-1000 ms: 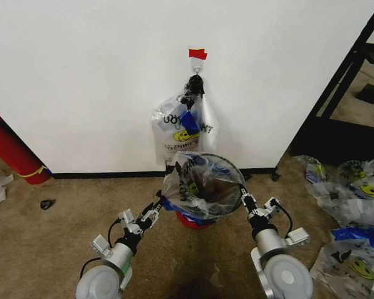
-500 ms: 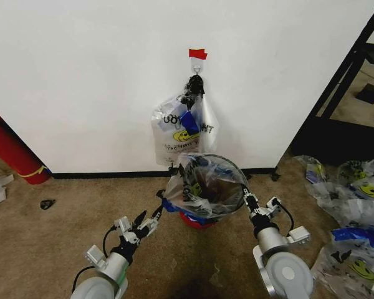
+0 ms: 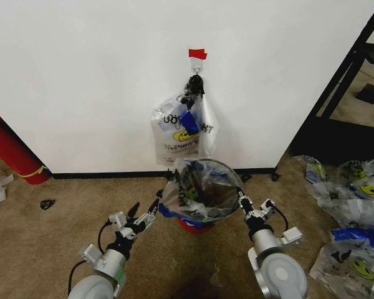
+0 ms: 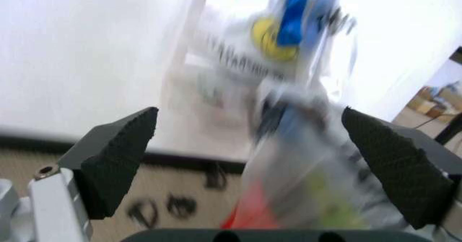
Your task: Pick up the garbage bag from the wall and place it over the trash bin.
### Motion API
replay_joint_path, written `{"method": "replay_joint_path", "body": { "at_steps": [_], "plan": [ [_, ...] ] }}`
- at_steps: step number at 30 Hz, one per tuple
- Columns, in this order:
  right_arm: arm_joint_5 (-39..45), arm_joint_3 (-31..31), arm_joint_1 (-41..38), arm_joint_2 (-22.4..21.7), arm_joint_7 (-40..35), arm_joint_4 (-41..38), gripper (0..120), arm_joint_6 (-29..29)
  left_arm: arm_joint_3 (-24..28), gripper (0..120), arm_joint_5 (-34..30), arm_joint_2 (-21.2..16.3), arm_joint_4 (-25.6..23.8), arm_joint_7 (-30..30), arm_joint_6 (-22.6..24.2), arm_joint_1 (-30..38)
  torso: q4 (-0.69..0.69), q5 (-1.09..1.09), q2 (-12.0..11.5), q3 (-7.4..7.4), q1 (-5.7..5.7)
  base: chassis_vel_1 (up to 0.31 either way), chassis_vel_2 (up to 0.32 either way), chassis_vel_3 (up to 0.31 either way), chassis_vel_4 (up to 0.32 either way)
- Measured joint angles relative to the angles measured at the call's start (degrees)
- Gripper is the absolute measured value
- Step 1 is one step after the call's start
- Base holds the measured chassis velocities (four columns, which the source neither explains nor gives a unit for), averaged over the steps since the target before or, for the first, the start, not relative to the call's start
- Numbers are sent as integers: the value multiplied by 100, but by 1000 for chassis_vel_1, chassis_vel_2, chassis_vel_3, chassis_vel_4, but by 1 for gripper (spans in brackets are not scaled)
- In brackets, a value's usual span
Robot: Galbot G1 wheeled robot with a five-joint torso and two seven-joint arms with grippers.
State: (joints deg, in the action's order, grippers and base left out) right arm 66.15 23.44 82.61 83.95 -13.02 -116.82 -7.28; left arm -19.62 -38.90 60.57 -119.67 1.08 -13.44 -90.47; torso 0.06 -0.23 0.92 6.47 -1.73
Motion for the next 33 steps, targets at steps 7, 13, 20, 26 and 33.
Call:
{"method": "replay_joint_path", "body": {
  "at_steps": [7, 13, 20, 26, 33],
  "plan": [
    [-257, -332, -218, 90, 92, 419, 1, -101, -103, 100, 774, 101, -401, 91, -346, -493, -2, 0, 0, 0, 0, 0, 0, 0, 0],
    [-556, -674, -460, 163, 141, 829, 1, -118, -122, 100, 1014, 137, -467, 90, -591, -764, -2, 0, 0, 0, 0, 0, 0, 0, 0],
    [-697, -751, -428, 114, 236, 907, 11, -108, -130, 100, 923, 148, -505, 87, -584, -761, 0, 0, 0, 0, 0, 0, 0, 0, 0],
    [-769, -751, -370, 88, 295, 928, 31, -107, -92, 100, 873, 174, -507, 93, -522, -703, 0, 0, 0, 0, 0, 0, 0, 0, 0],
    [-808, -732, -287, 58, 295, 913, 56, -101, -85, 100, 848, 188, -533, 141, -452, -711, -1, 0, 0, 0, 0, 0, 0, 0, 0]
  ]
}}
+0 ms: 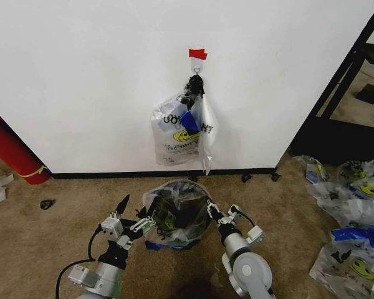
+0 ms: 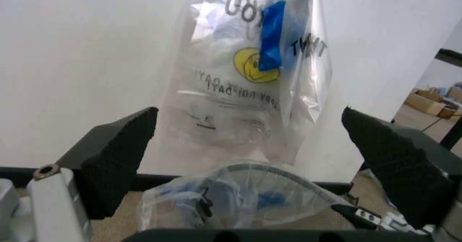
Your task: Pick up the garbage bag from the wall and place it over the trash bin.
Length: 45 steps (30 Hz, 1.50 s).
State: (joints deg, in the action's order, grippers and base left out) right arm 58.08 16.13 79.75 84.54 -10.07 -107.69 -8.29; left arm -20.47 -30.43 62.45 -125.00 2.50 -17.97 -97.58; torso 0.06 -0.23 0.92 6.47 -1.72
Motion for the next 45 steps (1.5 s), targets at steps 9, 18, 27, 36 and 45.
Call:
{"method": "replay_joint_path", "body": {
  "at_steps": [9, 18, 27, 36, 45],
  "plan": [
    [-17, 52, 114, -80, 0, -138, 88, 4, 51, 100, 20, 39, -34, 25, 38, 18, 0, 0, 0, 0, 0, 0, 0, 0, 0],
    [-234, 60, 285, -183, -15, -199, 100, -85, 91, 100, 41, 29, -47, 90, 128, 71, 0, 0, 0, 0, 0, 0, 0, 0, 0],
    [-1045, 7, 388, -337, 4, -130, 100, -186, 103, 100, 22, 43, -46, 131, 208, 144, 0, 0, 0, 0, 0, 0, 0, 0, 0],
    [-1599, -48, 620, -546, 190, -453, 100, -128, 104, 100, 5, 42, -66, 141, 220, 143, 0, 0, 0, 0, 0, 0, 0, 0, 0],
    [-3479, 92, 1364, -596, 512, -1049, 100, 1485, 178, 100, 1095, 300, 169, 636, 295, 300, 0, -1, 0, 0, 0, 0, 0, 0, 0]
  ]
}}
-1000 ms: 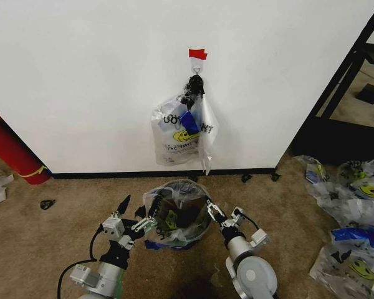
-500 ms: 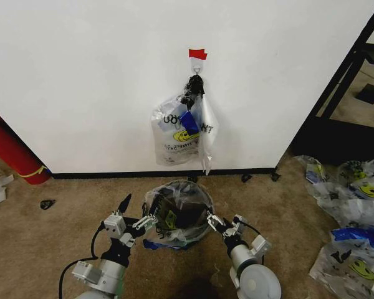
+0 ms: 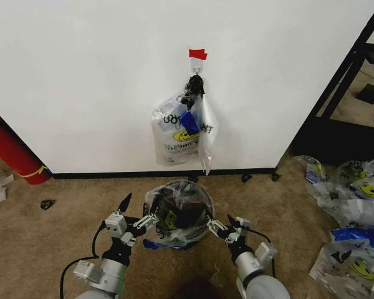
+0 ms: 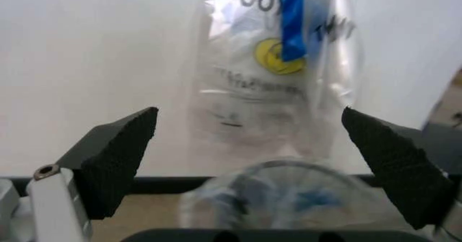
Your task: Pick up the garbage bag from the wall and place it over the trash bin.
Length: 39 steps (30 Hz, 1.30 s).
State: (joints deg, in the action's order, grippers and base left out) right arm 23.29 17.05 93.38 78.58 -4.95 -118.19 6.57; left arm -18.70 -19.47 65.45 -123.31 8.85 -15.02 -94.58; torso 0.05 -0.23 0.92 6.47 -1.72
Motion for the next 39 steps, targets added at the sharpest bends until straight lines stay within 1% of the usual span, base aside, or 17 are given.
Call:
{"method": "replay_joint_path", "body": {
  "at_steps": [1, 2, 5, 7, 8, 9, 11, 13, 15, 21, 24, 29, 34, 38, 39],
  "plan": [
    [-242, 68, 104, 26, 6, -44, 100, 289, 0, 100, 133, 40, 26, 57, -26, 11, 1, 0, 0, 0, 0, 0, 0, 0, 0],
    [-242, 68, 104, 26, 6, -44, 100, 289, 0, 100, 133, 40, 26, 57, -26, 11, 1, 0, 0, 0, 0, 0, 0, 0, 0],
    [-915, 421, 554, 139, 26, -251, 100, 1232, 0, 100, 390, 206, 5, 156, -158, -34, 1, 0, 0, 0, 0, 0, 0, 0, 0],
    [-1175, 627, 828, 202, 2, -394, 100, 1638, -19, 100, 570, 325, -32, 158, -279, -117, 1, 1, 0, 0, 0, 0, 0, 0, 0],
    [-1294, 693, 944, 227, -13, -450, 100, 1793, -32, 100, 691, 377, -34, 157, -341, -153, 1, 1, 0, 0, 0, 0, 0, 0, 0],
    [-1294, 693, 944, 227, -13, -450, 100, 1793, -32, 100, 691, 377, -34, 157, -341, -153, 1, 1, 0, 0, 0, 0, 0, 0, 0],
    [-1622, 811, 1210, 279, -88, -599, 100, 2103, -48, 100, 989, 503, -59, 156, -430, -244, 0, 0, 0, 0, 0, 0, 0, 0, 0],
    [-2203, 875, 1440, 370, -346, -729, 100, 2422, -57, 100, 1343, 637, -74, 134, -503, -325, -1, 1, 0, 0, 0, 0, 0, 0, 0],
    [-2549, 891, 1582, 452, -509, -823, 100, 2601, -57, 100, 1559, 727, -81, 112, -552, -383, 1, 1, 0, 0, 0, 0, 0, 0, 0],
    [-2751, 826, 1767, 486, -751, -1015, 100, 2660, -22, 100, 1827, 872, -187, 112, -576, -584, 0, 1, -1, 0, 0, 0, 0, 0, 0],
    [-2738, 824, 1773, 484, -841, -1058, 100, 2577, -37, 100, 2010, 960, -227, 141, -589, -630, 0, 0, -1, 0, 0, 0, 0, 0, 0],
    [-2703, 766, 1775, 490, -859, -1152, 100, 2438, -42, 100, 2050, 1072, -340, 190, -567, -706, 0, 1, -1, 0, 0, 0, 0, 0, 0],
    [-2703, 736, 1818, 505, -861, -1246, 100, 2354, -41, 100, 2073, 1079, -372, 253, -511, -717, 0, 0, -1, 0, 0, 0, 0, 0, 0],
    [-2721, 726, 1870, 475, -954, -1380, 100, 2000, -57, 100, 2037, 1050, -443, 361, -371, -705, 0, 0, -1, 0, 0, 0, 0, 0, 0],
    [-2721, 726, 1870, 475, -954, -1380, 100, 2000, -57, 100, 2037, 1050, -443, 361, -371, -705, 0, 0, -1, 0, 0, 0, 0, 0, 0]
  ]
}}
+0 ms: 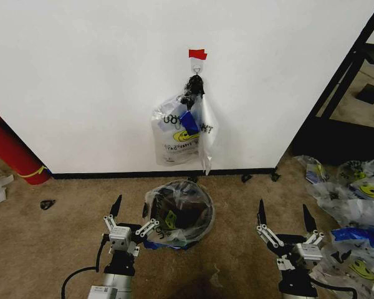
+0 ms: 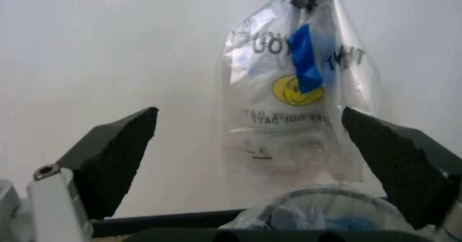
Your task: Pick up the garbage bag from the wall and place it over the trash bin.
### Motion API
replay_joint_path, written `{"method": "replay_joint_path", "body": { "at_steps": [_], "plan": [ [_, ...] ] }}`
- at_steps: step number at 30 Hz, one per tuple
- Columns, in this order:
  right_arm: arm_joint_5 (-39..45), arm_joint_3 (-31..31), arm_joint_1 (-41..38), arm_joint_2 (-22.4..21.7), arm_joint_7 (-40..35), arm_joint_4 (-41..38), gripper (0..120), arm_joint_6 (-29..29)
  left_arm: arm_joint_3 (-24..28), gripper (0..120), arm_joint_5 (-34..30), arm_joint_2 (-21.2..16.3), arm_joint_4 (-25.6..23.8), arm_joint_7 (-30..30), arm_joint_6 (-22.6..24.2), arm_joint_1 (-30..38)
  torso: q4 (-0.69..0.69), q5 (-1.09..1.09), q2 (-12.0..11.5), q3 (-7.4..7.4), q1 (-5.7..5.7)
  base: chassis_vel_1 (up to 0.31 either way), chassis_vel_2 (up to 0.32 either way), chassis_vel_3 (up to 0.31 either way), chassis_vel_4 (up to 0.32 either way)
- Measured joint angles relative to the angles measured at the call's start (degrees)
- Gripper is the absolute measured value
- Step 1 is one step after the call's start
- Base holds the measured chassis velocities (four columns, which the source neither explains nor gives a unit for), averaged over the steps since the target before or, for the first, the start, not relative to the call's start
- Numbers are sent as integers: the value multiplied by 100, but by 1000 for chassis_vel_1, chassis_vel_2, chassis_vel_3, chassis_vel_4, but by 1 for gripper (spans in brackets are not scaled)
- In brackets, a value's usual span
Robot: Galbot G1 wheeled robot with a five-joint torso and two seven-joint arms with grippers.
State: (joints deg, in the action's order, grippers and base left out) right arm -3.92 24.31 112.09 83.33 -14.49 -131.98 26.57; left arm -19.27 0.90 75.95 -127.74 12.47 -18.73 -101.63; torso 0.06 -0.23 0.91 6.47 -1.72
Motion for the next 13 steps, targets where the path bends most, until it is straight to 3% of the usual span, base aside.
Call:
{"method": "replay_joint_path", "body": {
  "at_steps": [9, 13],
  "plan": [
    [69, -74, 64, -34, -2, -217, 100, -565, -8, 100, -202, -71, -161, 69, 313, -34, 0, 0, 0, 0, 0, 0, 0, 0, 0],
    [140, -71, 59, -58, -25, -371, 100, -930, -2, 100, -195, -79, -530, 192, 1059, -98, 0, 0, 1, 0, 0, 0, 0, 0, 0]
  ]
}}
